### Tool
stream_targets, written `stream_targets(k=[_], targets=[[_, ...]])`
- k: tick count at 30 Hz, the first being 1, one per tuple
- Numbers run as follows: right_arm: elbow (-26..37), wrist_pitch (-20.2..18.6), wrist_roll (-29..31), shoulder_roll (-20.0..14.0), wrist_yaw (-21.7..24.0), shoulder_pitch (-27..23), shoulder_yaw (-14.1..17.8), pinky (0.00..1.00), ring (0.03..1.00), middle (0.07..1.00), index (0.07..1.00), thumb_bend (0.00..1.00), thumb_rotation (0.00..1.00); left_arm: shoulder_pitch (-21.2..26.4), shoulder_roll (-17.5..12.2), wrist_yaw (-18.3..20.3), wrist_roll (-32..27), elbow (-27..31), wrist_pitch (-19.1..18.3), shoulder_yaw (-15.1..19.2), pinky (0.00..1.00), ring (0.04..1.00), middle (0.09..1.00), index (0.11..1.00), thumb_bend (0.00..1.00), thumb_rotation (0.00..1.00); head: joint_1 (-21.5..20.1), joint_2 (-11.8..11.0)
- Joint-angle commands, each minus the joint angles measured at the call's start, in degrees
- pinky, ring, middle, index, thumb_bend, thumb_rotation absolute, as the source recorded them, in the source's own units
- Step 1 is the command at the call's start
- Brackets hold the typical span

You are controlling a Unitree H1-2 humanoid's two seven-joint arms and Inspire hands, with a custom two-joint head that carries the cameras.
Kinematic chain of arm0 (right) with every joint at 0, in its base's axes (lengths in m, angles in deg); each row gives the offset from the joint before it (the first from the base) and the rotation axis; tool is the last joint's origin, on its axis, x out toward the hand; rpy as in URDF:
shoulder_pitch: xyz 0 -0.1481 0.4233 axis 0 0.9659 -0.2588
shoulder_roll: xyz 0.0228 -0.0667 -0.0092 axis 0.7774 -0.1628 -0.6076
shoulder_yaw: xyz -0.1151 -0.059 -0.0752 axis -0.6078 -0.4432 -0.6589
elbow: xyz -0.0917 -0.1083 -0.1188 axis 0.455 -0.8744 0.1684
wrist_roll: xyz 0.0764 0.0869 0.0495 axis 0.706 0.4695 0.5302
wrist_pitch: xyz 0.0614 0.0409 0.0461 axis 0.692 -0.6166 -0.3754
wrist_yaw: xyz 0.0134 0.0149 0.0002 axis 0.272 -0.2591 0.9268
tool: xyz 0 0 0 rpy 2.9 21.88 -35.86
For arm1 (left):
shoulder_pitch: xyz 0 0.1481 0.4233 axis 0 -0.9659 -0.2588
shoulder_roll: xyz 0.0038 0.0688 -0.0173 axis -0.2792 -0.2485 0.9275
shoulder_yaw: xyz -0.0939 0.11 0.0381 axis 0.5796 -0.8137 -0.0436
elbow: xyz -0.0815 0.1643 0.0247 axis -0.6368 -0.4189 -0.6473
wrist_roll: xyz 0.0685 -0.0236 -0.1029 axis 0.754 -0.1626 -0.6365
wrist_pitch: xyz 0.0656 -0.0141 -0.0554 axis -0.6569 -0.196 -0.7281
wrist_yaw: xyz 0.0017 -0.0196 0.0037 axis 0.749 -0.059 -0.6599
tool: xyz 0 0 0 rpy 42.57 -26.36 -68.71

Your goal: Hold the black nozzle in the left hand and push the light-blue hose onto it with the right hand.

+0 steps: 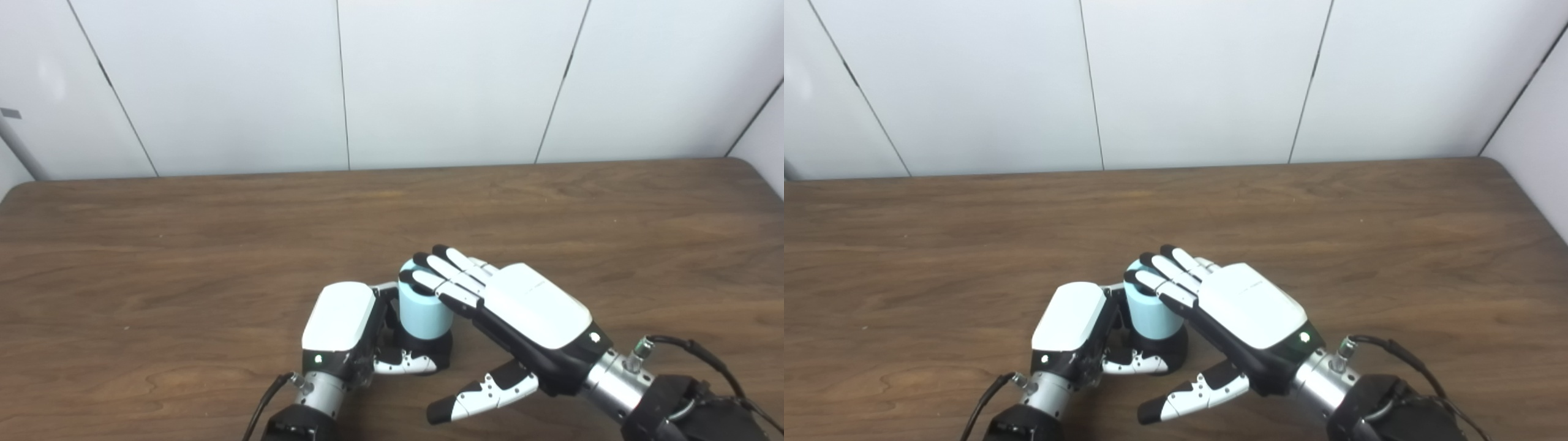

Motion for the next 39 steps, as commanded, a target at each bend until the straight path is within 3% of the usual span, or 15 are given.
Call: stream_targets(k=[1,14,17,21,32,37,39], targets=[[-2.4,-0.6,-1.2,-1.8,5.6,3.2,-1.5,0.94,0.995,0.95,0.905,0.68,0.89,-0.2,-0.9,2.1,1.6,-0.2,-0.7,0.0,0.33,0.42,0.423,0.525,0.5,0.0,0.0,0.1],[-0.8,-2.1,0.5,-0.9,4.0,2.1,0.1,0.95,1.0,0.97,0.932,0.66,0.88,-0.3,-1.0,3.2,1.8,0.2,-0.8,-0.1,0.33,0.413,0.424,0.527,0.5,0.0,-0.2,0.1],[0.7,-1.9,1.7,-0.4,2.3,0.0,1.7,0.94,1.0,0.972,0.946,0.66,0.88,-0.4,-1.0,2.8,1.6,0.0,-0.5,-0.1,0.33,0.412,0.424,0.526,0.5,0.0,-0.2,0.1],[3.3,-2.7,2.5,0.1,2.4,-3.9,4.2,0.96,1.0,0.998,0.991,0.66,0.99,-0.3,-1.2,2.5,1.6,-0.3,-0.3,-0.1,0.33,0.411,0.425,0.528,0.5,0.0,-0.2,0.1],[4.7,-1.9,8.3,1.5,1.4,-9.6,13.0,0.95,1.0,1.0,0.985,0.63,0.96,-0.3,-1.0,2.8,1.6,-0.5,-0.7,0.0,0.34,0.416,0.425,0.527,0.5,0.0,-0.3,0.1],[4.7,-2.4,8.5,1.9,2.3,-9.2,14.3,0.93,1.0,0.995,0.975,0.64,0.94,-0.3,-1.2,2.1,1.3,-0.8,-0.4,0.3,0.33,0.422,0.42,0.524,0.5,0.0,-0.1,0.0],[4.7,-2.6,8.3,2.2,2.7,-8.9,14.3,0.92,1.0,0.988,0.973,0.65,0.94,-0.4,-1.1,2.5,0.9,-0.5,-0.8,0.7,0.37,0.429,0.438,0.525,0.5,0.0,-0.2,0.1]])
